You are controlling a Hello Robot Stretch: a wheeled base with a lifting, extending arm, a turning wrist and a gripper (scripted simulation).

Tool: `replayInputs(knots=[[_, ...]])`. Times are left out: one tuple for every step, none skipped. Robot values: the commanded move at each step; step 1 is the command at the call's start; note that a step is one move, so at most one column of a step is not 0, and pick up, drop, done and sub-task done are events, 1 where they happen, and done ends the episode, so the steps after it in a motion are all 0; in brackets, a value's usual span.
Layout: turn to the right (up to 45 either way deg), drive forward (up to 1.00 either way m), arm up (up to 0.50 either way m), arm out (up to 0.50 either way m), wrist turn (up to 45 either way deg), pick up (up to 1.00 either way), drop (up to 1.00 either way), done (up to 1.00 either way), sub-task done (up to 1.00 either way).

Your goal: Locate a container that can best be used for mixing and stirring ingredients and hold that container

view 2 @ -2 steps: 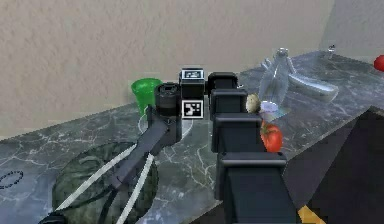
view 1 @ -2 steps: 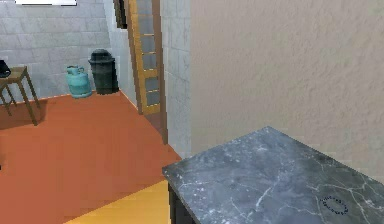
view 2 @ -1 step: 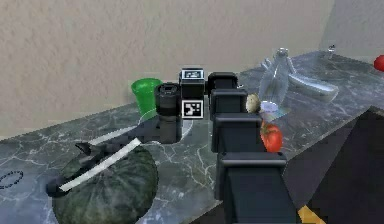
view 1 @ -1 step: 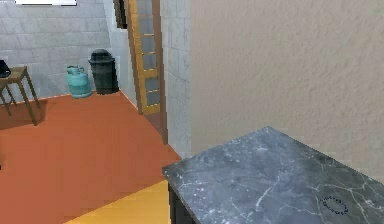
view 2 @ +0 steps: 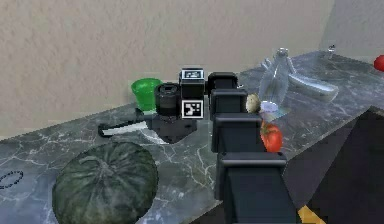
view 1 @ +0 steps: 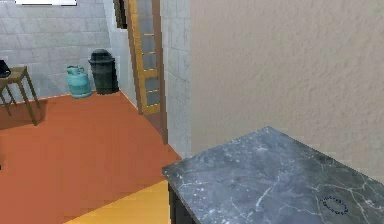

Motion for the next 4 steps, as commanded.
replayInputs(knots=[[0.0,0.0,0.0,0.0,30.0,0.0,0.0,0.0,0.0],[0.0,0.0,-0.08,0.0,0.0,0.0,0.0,0.0,0.0],[0.0,0.0,0.0,0.0,0.0,1.0,0.0,0.0,0.0],[0.0,0.0,0.08,0.0,0.0,0.0,0.0,0.0,0.0]])
